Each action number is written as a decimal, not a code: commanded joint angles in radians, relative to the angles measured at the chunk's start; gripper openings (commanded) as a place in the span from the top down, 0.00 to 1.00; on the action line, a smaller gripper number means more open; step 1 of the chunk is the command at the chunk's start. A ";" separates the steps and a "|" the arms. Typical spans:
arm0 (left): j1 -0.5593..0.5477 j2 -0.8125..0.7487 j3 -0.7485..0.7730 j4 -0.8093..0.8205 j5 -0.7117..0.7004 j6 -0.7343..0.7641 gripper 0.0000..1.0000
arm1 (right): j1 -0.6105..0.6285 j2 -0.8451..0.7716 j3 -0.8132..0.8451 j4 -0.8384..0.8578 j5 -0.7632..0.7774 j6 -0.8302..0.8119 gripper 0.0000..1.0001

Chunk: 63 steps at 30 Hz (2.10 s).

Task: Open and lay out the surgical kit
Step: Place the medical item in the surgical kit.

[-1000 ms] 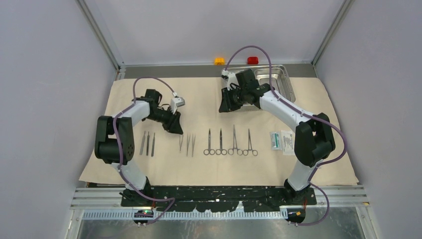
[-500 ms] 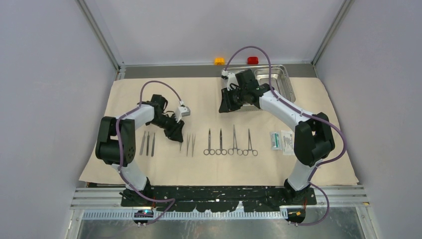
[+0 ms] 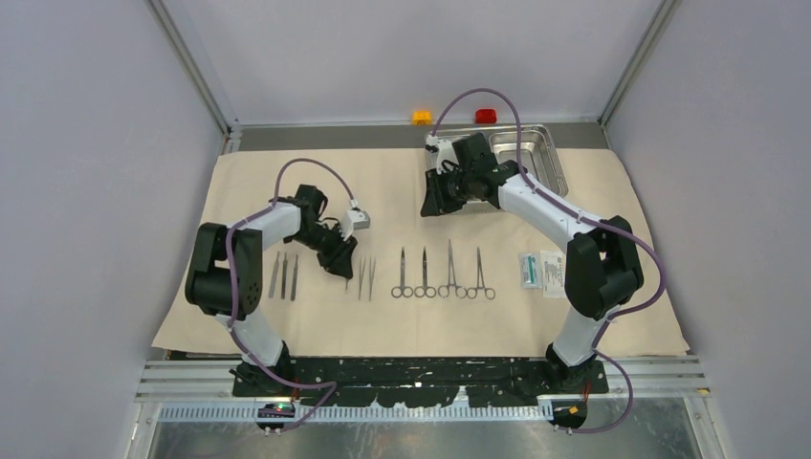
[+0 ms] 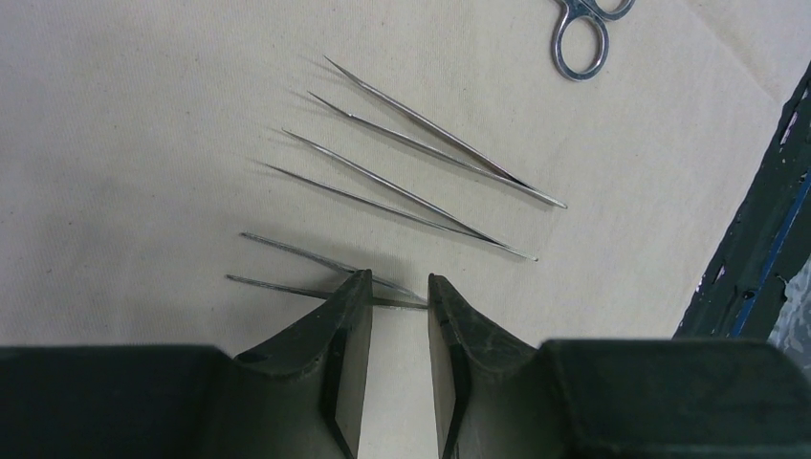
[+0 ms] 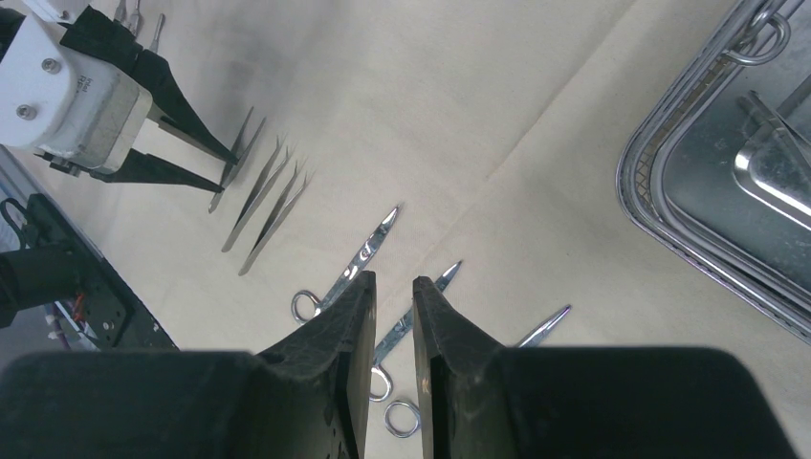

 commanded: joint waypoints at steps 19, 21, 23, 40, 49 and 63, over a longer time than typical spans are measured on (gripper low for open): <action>-0.016 -0.048 -0.051 -0.044 0.003 -0.010 0.72 | 0.006 -0.033 0.000 0.049 0.003 -0.001 0.74; -0.016 -0.048 -0.053 -0.043 0.004 -0.015 0.72 | 0.006 -0.032 0.000 0.049 0.003 -0.002 0.74; -0.016 -0.049 -0.055 -0.042 0.006 -0.023 0.72 | 0.005 -0.032 0.001 0.049 0.002 0.000 0.74; -0.018 -0.130 -0.003 0.068 0.018 -0.211 0.70 | -0.012 -0.039 0.046 0.029 0.198 0.000 0.70; 0.002 -0.226 0.045 0.232 -0.090 -0.408 0.67 | -0.189 0.113 0.260 -0.010 0.349 0.011 0.56; 0.002 -0.189 0.255 0.127 -0.134 -0.411 0.38 | -0.232 0.456 0.656 -0.183 0.376 -0.178 0.50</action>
